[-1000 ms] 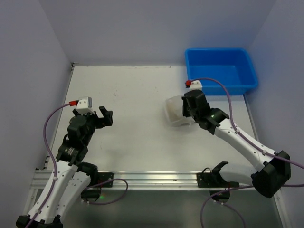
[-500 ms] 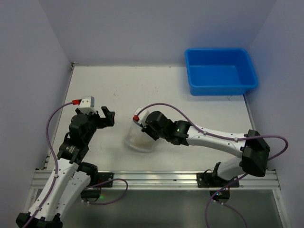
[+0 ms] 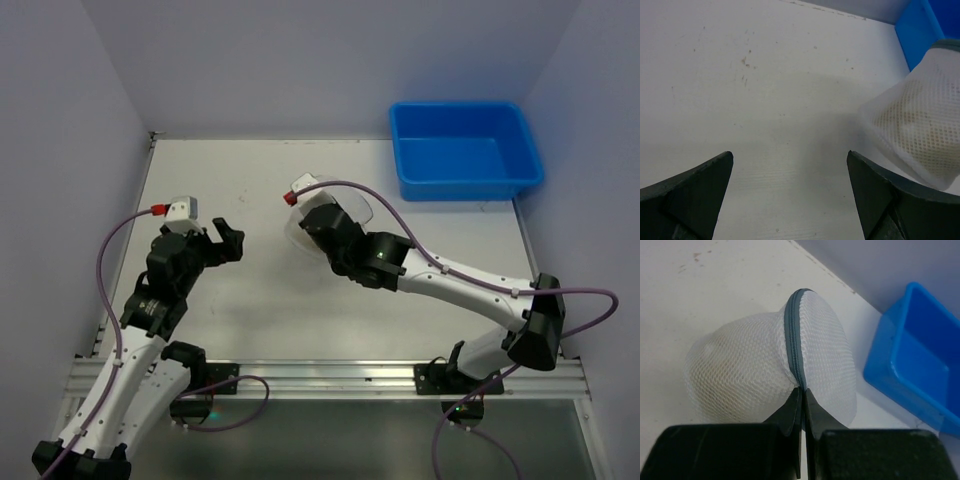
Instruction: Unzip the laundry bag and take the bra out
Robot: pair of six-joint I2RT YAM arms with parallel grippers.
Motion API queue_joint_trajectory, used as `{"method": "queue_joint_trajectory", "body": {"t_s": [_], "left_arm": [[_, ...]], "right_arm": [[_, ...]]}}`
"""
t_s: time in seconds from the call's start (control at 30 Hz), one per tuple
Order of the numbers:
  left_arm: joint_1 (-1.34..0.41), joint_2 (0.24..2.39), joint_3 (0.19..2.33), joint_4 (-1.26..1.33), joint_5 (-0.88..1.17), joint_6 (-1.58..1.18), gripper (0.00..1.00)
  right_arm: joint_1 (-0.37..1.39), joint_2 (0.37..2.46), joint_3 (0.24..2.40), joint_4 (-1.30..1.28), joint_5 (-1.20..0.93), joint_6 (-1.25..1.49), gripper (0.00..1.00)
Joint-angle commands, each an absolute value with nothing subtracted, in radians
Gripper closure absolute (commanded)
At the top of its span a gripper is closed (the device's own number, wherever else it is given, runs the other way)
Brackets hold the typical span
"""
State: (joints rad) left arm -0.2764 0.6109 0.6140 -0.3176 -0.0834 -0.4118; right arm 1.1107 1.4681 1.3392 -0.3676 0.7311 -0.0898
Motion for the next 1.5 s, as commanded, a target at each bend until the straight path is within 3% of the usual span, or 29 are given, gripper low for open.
{"method": "queue_joint_trajectory", "body": {"t_s": [0.0, 0.43, 0.5, 0.53, 0.67, 0.9, 1.07, 1.3, 1.47], "left_arm": [[-0.279, 0.614, 0.661, -0.334, -0.109, -0.465, 0.00], [-0.281, 0.534, 0.649, -0.469, -0.164, -0.595, 0.00], [-0.281, 0.517, 0.655, -0.498, -0.176, -0.607, 0.00], [-0.281, 0.512, 0.661, -0.505, -0.176, -0.621, 0.00], [-0.281, 0.495, 0.663, -0.517, -0.118, -0.663, 0.00], [-0.281, 0.587, 0.658, -0.444, 0.060, -0.794, 0.00], [-0.304, 0.705, 0.591, -0.264, 0.239, -0.939, 0.00], [-0.567, 0.875, 0.589, -0.031, 0.031, -0.991, 0.02], [-0.612, 1.000, 0.629, 0.038, 0.009, -0.936, 0.04]], "right_arm": [[1.109, 1.496, 1.391, -0.385, 0.930, -0.129, 1.00], [1.111, 1.916, 1.580, -0.384, 0.497, 0.259, 0.98], [1.111, 1.951, 1.615, -0.383, 0.442, 0.290, 0.88], [1.111, 1.954, 1.643, -0.380, 0.419, 0.296, 0.73], [1.109, 1.907, 1.689, -0.385, 0.336, 0.313, 0.52], [1.052, 1.712, 1.657, -0.408, 0.417, 0.365, 0.16], [0.896, 1.499, 1.455, -0.425, 0.385, 0.478, 0.12], [0.802, 1.220, 1.126, -0.315, 0.331, 0.526, 0.11], [0.793, 1.092, 0.948, -0.238, 0.279, 0.555, 0.11]]}}
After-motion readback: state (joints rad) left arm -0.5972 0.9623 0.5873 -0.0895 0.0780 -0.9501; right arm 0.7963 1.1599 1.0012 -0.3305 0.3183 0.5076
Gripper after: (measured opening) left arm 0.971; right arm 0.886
